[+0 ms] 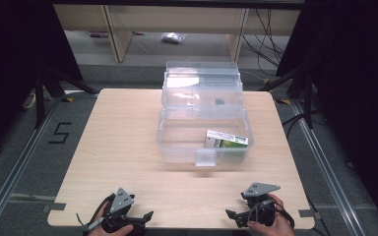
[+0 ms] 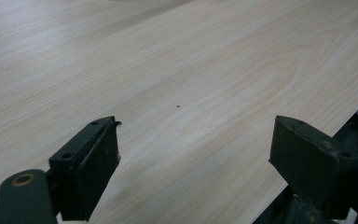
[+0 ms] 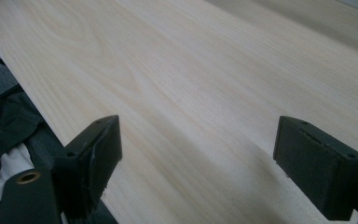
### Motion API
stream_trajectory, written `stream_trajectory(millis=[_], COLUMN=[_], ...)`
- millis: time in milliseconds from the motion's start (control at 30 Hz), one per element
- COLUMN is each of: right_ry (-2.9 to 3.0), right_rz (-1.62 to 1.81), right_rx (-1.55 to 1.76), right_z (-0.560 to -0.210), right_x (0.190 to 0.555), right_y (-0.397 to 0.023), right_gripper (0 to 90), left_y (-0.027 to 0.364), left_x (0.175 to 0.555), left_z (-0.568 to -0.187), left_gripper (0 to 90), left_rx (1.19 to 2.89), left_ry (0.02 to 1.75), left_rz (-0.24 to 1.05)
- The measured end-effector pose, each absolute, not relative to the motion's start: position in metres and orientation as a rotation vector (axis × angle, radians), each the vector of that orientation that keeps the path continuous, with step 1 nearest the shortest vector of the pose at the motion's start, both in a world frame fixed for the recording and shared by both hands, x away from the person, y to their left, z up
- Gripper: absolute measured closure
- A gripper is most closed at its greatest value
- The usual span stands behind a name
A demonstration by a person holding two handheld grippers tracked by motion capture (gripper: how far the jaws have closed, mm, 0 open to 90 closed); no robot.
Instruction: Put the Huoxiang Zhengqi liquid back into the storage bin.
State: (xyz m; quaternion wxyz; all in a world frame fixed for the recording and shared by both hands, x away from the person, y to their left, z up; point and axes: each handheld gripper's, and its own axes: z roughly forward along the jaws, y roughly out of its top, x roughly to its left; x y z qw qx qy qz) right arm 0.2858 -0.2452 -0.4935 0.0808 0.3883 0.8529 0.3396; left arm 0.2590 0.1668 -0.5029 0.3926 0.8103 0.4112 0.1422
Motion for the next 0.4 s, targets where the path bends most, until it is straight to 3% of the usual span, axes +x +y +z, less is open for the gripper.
stream_trajectory(millis=[400], right_ry=[2.562], right_rz=[0.992], right_rx=[1.155], right_z=[-0.4941], right_x=[0.2824], right_y=[-0.2434], right_gripper=[16.3], left_y=[0.1667], left_x=[0.2591], left_z=[-0.5029], left_gripper=[14.9], left_rx=[2.062], left_ry=[1.041], left_rz=[0.361])
